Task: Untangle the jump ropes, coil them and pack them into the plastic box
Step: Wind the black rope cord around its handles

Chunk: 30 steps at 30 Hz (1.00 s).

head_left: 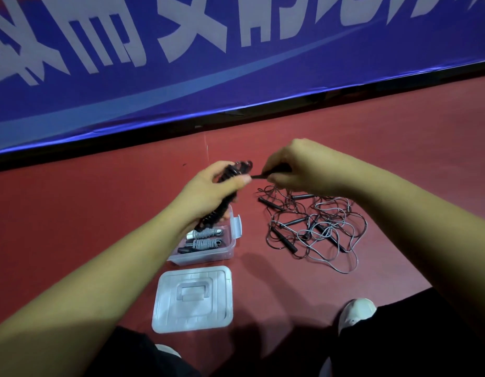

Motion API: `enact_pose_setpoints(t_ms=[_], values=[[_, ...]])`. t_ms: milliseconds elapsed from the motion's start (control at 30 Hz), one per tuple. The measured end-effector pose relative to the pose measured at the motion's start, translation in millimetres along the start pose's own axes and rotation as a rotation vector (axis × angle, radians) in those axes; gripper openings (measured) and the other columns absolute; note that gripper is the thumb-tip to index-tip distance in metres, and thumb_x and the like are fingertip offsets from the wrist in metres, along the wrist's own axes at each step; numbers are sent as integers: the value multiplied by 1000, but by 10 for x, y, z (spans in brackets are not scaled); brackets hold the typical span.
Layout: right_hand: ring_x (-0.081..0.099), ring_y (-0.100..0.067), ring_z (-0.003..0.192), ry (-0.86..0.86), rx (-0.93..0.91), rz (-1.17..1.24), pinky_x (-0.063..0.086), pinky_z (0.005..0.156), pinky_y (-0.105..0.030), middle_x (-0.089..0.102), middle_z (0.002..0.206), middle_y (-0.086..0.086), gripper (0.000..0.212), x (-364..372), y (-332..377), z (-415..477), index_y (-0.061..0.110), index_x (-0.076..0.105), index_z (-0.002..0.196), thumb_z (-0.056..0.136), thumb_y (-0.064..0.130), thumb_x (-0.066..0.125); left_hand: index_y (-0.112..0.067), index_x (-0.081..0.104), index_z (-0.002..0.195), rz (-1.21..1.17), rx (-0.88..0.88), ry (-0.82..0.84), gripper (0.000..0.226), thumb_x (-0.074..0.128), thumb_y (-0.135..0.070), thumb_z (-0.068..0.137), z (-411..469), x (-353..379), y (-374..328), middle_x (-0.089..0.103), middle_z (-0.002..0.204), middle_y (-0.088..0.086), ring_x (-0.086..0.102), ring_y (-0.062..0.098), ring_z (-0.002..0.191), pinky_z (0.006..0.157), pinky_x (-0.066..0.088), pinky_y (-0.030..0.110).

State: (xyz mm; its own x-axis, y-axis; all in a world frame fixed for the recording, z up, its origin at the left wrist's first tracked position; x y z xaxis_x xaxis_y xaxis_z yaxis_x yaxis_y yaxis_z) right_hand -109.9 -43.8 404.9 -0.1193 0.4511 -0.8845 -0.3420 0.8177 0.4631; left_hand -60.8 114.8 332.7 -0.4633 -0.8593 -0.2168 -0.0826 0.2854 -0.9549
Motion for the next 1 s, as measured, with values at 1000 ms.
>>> enact_pose_setpoints(t_ms=[1000], values=[[31, -15, 49, -187, 231, 981, 31, 45, -20, 43, 60, -11, 26, 249, -198, 113, -14, 67, 83, 88, 11, 70, -12, 44, 104, -189, 187, 232, 50, 66, -47, 77, -216, 247, -151, 53, 57, 6, 43, 18, 42, 40, 34, 21]])
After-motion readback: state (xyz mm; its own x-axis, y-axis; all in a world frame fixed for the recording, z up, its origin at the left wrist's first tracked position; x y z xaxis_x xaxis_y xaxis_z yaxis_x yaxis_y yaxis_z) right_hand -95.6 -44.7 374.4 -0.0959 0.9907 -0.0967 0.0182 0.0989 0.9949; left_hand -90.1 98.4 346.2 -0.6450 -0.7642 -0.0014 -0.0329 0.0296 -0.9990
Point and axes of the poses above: each hand's wrist, its own z-axis towards the middle knuckle, its own x-axis out of the palm, y = z × x, the point moved 6 cm from there along z, towards the middle knuckle
